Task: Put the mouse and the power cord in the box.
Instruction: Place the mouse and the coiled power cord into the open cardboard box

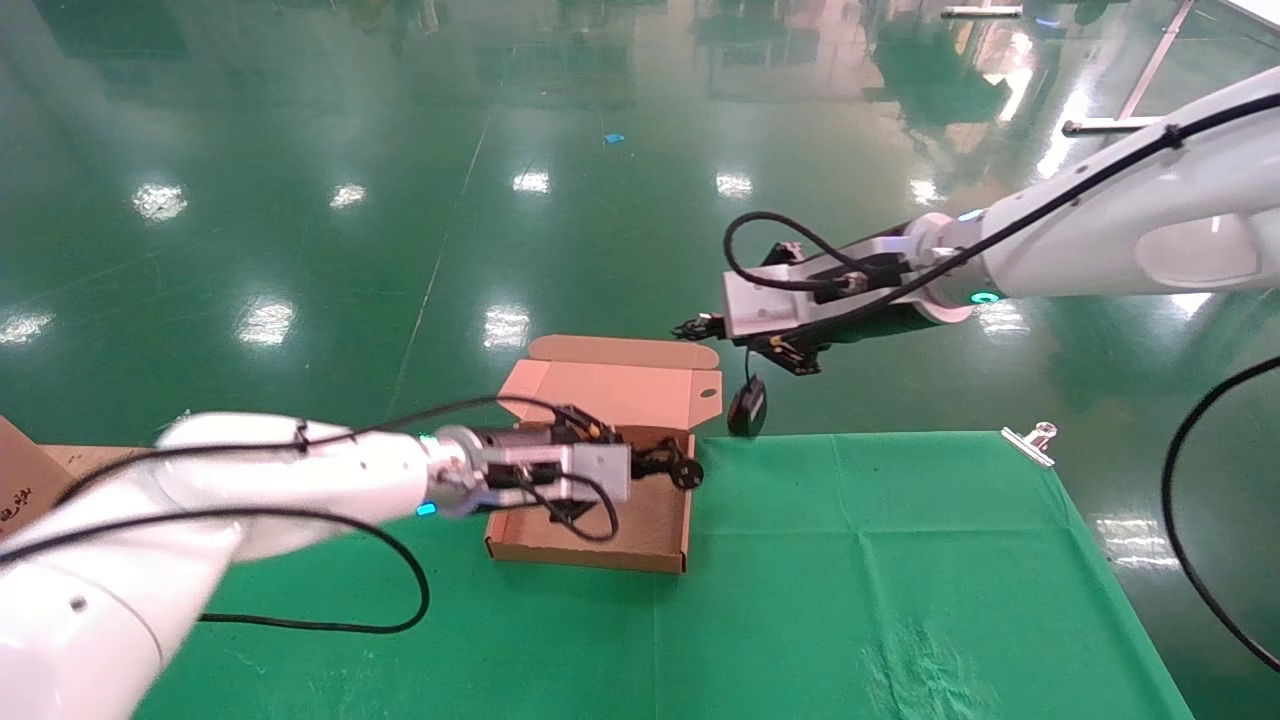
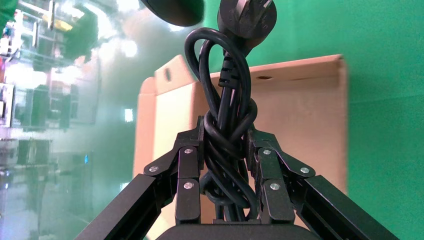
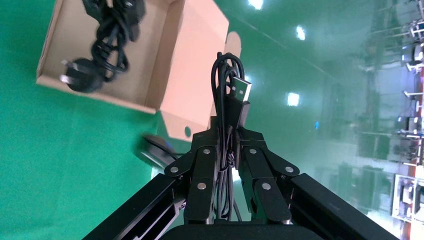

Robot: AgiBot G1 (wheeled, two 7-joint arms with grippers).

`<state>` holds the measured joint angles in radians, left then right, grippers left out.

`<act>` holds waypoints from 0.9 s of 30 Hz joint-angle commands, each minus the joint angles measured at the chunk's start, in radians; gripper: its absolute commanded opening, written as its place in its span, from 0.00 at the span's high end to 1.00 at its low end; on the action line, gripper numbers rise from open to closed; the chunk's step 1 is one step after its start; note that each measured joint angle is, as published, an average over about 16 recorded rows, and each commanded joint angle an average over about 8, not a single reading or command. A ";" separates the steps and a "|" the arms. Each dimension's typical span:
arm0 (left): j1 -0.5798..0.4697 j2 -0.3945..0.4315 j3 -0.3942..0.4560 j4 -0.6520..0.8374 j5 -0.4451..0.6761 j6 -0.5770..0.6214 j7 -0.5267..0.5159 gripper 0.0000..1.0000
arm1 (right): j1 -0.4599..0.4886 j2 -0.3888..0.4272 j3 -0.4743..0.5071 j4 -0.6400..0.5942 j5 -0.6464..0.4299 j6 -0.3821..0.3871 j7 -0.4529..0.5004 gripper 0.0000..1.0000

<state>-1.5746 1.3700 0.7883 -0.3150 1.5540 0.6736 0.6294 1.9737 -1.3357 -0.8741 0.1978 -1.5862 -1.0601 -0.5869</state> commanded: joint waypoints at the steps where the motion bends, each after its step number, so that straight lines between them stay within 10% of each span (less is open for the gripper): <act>1: 0.028 0.000 0.028 -0.027 -0.003 -0.017 0.020 0.49 | 0.008 0.004 -0.001 -0.020 0.003 -0.013 -0.013 1.00; 6: 0.049 0.000 0.111 -0.027 0.031 -0.149 -0.017 0.00 | 0.013 0.003 0.000 -0.054 0.008 -0.017 -0.045 1.00; 27: 0.029 -0.003 0.332 -0.058 0.039 -0.262 -0.249 0.00 | -0.028 -0.017 0.009 -0.051 0.052 -0.019 -0.073 1.00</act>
<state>-1.5497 1.3662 1.1155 -0.3692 1.5893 0.4148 0.3818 1.9447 -1.3537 -0.8670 0.1573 -1.5322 -1.0761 -0.6569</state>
